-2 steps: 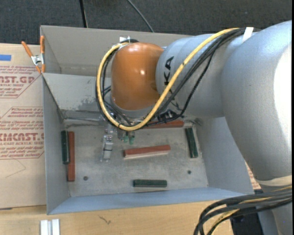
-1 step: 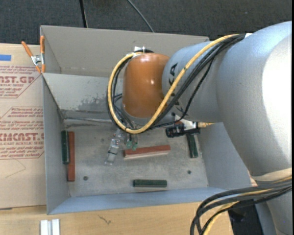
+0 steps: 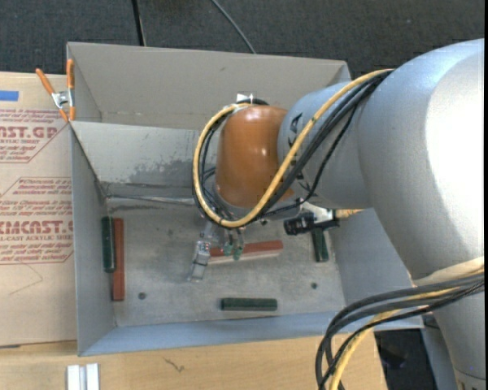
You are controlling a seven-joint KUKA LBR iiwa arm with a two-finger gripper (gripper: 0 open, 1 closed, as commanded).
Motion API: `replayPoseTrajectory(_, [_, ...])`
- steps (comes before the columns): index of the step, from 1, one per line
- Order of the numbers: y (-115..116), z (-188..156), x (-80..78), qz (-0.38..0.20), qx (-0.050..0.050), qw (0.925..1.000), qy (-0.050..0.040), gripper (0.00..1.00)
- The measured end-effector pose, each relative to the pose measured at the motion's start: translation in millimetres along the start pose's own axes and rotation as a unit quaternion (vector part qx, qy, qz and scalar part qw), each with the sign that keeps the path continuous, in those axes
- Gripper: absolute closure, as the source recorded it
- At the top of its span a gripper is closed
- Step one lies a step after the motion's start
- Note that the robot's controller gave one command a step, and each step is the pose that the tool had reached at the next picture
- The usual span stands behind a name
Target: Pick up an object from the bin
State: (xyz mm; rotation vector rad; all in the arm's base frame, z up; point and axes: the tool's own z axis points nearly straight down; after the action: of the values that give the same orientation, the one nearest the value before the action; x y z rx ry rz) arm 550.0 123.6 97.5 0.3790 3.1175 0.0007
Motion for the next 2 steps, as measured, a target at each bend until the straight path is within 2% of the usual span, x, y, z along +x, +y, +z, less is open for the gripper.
replayPoseTrajectory(1, [-5.4, 9.2, -17.1, -0.052, 0.001, 0.9986, 0.0013, 0.0])
replayPoseTrajectory(2, [-32.7, 13.4, -3.2, 0.065, -0.001, 0.9979, -0.0005, 0.0])
